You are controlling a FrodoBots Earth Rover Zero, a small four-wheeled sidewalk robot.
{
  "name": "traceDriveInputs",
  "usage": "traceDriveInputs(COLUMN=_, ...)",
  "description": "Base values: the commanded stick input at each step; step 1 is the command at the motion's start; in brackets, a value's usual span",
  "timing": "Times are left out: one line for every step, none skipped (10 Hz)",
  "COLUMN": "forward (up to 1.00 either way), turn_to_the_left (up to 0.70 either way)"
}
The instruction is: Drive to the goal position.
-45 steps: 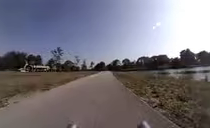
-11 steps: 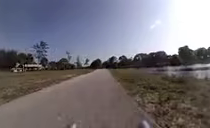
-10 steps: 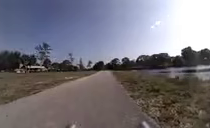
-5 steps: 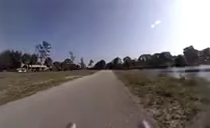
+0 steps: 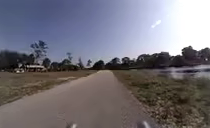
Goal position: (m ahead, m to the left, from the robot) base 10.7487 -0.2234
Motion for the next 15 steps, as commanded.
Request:
traceDriveInputs(forward=1.00, turn_to_the_left=0.03)
traceDriveInputs(forward=1.00, turn_to_the_left=0.03)
traceDriveInputs(forward=1.00, turn_to_the_left=0.03)
traceDriveInputs(forward=1.00, turn_to_the_left=0.03)
traceDriveInputs(forward=1.00, turn_to_the_left=0.03)
traceDriveInputs(forward=1.00, turn_to_the_left=0.03)
traceDriveInputs(forward=1.00, turn_to_the_left=0.04)
traceDriveInputs(forward=1.00, turn_to_the_left=0.03)
traceDriveInputs(forward=1.00, turn_to_the_left=0.03)
traceDriveInputs(forward=1.00, turn_to_the_left=0.03)
traceDriveInputs(forward=1.00, turn_to_the_left=0.03)
traceDriveInputs(forward=1.00, turn_to_the_left=0.03)
traceDriveInputs(forward=1.00, turn_to_the_left=0.04)
traceDriveInputs(forward=1.00, turn_to_the_left=0.04)
traceDriveInputs(forward=1.00, turn_to_the_left=0.04)
